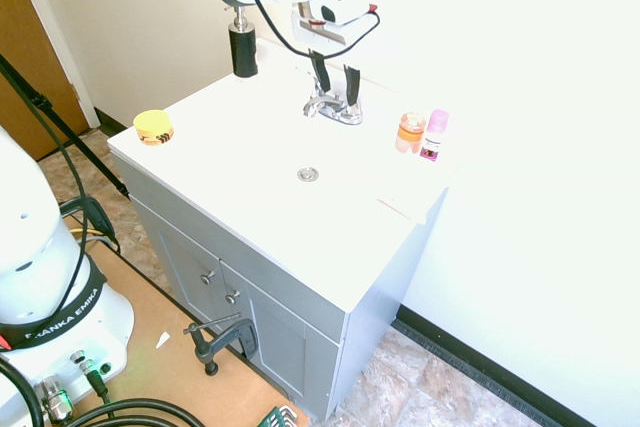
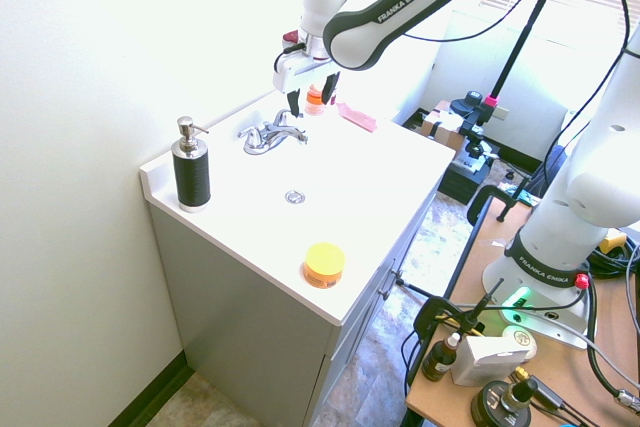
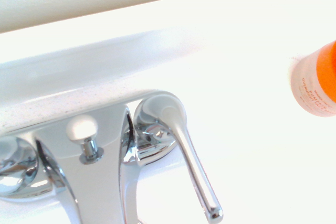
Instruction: Turn off the cold water
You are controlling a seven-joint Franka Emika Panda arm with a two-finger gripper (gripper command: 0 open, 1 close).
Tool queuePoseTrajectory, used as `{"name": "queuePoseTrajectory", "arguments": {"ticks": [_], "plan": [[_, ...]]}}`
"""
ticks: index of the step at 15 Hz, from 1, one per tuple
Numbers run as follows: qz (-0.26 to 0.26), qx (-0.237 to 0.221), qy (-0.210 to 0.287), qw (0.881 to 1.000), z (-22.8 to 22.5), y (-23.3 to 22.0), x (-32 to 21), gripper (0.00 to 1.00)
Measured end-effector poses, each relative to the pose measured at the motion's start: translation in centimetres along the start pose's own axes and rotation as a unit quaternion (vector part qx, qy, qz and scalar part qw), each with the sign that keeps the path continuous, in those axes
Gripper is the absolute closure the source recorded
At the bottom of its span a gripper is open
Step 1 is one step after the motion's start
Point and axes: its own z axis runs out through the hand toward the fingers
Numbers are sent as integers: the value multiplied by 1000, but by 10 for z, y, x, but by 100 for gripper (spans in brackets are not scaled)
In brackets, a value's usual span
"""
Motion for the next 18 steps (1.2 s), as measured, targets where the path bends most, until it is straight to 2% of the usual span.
{"name": "queuePoseTrajectory", "arguments": {"ticks": [4, 10, 18], "plan": [[9, -13, 5, 1000, 23, 0, 6, 0], [29, -21, 19, 999, 30, 9, 34, 0], [43, -24, 35, 998, 37, -18, 60, 0]]}}
